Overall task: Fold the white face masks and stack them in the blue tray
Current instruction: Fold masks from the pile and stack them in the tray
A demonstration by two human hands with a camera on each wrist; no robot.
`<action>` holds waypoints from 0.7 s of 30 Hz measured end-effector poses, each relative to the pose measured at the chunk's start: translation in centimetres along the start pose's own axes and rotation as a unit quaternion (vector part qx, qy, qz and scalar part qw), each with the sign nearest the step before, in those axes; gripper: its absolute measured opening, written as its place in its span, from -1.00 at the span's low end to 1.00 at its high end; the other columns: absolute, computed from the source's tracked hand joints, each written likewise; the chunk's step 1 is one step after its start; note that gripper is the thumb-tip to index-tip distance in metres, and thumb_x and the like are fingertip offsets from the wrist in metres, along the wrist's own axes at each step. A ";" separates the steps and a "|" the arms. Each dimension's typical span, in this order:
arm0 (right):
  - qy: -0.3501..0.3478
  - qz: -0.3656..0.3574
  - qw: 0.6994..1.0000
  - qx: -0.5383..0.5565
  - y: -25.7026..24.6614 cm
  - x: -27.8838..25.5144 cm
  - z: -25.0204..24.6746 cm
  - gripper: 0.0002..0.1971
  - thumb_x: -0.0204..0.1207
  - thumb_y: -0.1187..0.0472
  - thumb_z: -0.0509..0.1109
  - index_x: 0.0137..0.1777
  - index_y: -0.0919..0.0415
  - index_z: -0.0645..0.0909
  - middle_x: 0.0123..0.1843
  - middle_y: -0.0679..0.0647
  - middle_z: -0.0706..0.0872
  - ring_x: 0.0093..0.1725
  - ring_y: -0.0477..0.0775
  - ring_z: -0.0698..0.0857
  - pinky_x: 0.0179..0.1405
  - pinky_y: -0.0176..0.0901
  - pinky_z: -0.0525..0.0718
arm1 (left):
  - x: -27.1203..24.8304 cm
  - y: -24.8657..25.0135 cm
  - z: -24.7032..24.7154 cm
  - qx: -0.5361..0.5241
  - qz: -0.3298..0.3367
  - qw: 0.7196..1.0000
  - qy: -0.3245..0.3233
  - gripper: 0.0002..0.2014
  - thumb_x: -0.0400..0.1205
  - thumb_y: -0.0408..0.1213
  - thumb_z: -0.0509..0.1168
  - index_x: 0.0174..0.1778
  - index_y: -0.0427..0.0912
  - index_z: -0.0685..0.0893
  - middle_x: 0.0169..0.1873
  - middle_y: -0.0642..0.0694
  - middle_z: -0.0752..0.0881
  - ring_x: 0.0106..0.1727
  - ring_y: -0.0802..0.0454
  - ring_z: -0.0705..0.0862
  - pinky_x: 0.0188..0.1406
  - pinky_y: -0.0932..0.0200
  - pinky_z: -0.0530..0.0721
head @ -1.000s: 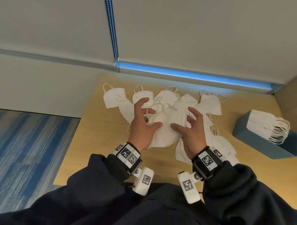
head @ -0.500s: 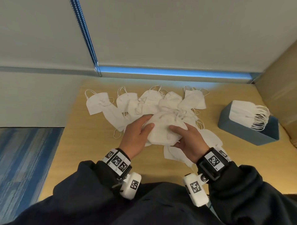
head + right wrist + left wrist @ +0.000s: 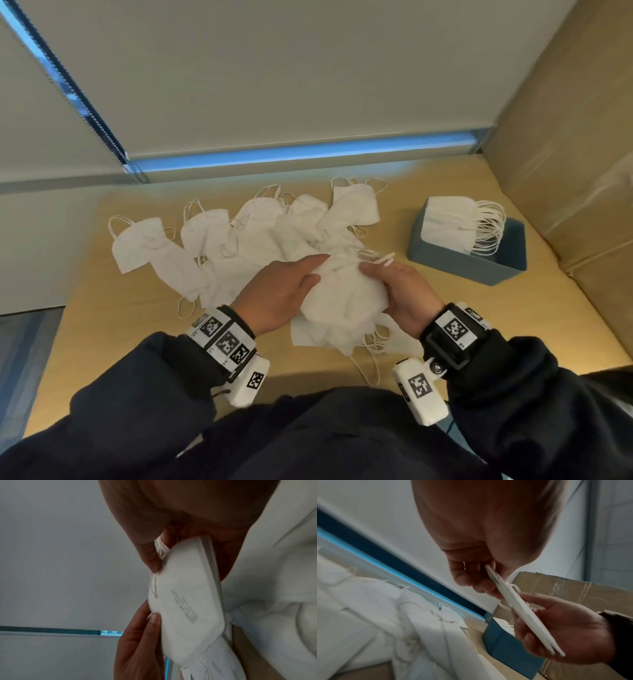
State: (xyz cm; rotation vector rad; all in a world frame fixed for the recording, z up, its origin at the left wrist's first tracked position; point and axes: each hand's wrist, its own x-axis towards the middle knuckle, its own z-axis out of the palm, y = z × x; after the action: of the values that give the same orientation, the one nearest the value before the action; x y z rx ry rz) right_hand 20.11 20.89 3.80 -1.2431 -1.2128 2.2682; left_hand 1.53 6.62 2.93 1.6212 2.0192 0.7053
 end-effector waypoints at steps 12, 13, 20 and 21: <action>0.054 -0.058 0.992 0.096 -4.5 0.3 -13.2 -0.78 0.65 0.31 0.29 -0.24 0.29 0.64 -0.16 0.22 0.75 -0.11 0.16 0.73 -0.11 -0.03 0.69 | 9.5 7.0 5.7 0.062 0.064 0.993 -0.082 -0.52 0.81 -0.08 0.22 0.68 0.10 0.37 0.24 -0.09 0.79 0.13 -0.13 0.75 0.11 0.00 0.65; 0.052 -0.054 0.989 0.127 -5.4 0.4 -14.6 -0.75 0.62 0.31 0.26 -0.32 0.26 0.53 -0.20 0.23 0.68 -0.13 0.19 0.70 -0.11 -0.03 0.69 | 10.3 7.1 5.9 0.057 0.056 0.992 -0.093 -0.57 0.82 -0.09 0.19 0.63 0.08 0.42 0.16 -0.11 0.81 0.06 -0.14 0.76 0.07 -0.02 0.66; -0.006 -0.214 0.968 -0.127 -12.8 0.5 -20.2 -0.72 0.60 0.50 0.35 -0.28 0.19 0.52 -0.41 0.12 0.43 -0.44 0.00 0.40 -0.40 -0.28 0.50 | 18.6 11.0 3.5 0.110 0.107 0.987 -0.044 -0.76 0.84 -0.09 0.08 0.30 -0.10 0.54 -0.05 0.03 0.69 -0.08 -0.06 0.66 -0.18 0.04 0.47; 0.012 -0.232 0.953 -0.192 -13.6 0.8 -20.9 -0.74 0.59 0.55 0.38 -0.23 0.21 0.57 -0.41 0.15 0.52 -0.45 -0.01 0.49 -0.37 -0.31 0.55 | 19.9 11.8 3.1 0.129 0.121 0.984 -0.017 -0.75 0.84 -0.11 0.11 0.31 -0.10 0.57 -0.02 0.06 0.68 -0.05 -0.01 0.64 -0.15 0.06 0.44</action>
State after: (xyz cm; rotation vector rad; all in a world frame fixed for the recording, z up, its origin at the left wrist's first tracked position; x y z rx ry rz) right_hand 34.35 40.83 8.22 -0.9569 -1.7790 1.7255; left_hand 8.21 28.52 7.49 2.0386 1.9733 0.5089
